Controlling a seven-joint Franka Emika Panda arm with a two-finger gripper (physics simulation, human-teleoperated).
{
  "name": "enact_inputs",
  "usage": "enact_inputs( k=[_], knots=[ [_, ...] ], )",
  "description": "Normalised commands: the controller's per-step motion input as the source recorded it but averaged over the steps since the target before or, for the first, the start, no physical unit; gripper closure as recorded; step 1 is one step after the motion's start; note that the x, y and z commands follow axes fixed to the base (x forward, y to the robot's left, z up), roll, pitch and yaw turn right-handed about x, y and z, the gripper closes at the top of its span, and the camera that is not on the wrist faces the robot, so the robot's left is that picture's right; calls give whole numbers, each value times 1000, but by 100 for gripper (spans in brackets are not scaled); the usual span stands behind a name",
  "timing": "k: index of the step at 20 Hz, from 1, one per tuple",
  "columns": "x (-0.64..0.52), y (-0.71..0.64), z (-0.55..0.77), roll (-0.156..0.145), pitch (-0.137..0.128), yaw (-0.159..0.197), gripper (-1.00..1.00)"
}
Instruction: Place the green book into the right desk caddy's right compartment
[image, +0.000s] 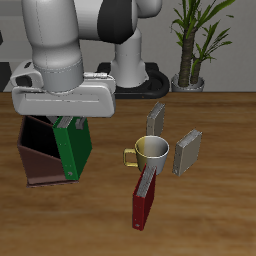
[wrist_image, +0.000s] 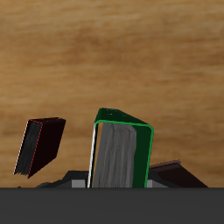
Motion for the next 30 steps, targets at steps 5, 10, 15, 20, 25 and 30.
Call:
enact_inputs(
  k=[5,10,15,20,25,30],
  knots=[
    [-279,6,235,28,-61,66,100],
    [-408,50,355,16,-88,80,100],
    [-176,-90,237,-14,-50,43,100],
    [-292,-66,243,-20,-51,33,100],
    [-171,-46,148,-6,-33,27,100],
    [-392,59,143,-2,-74,86,100]
  ],
)
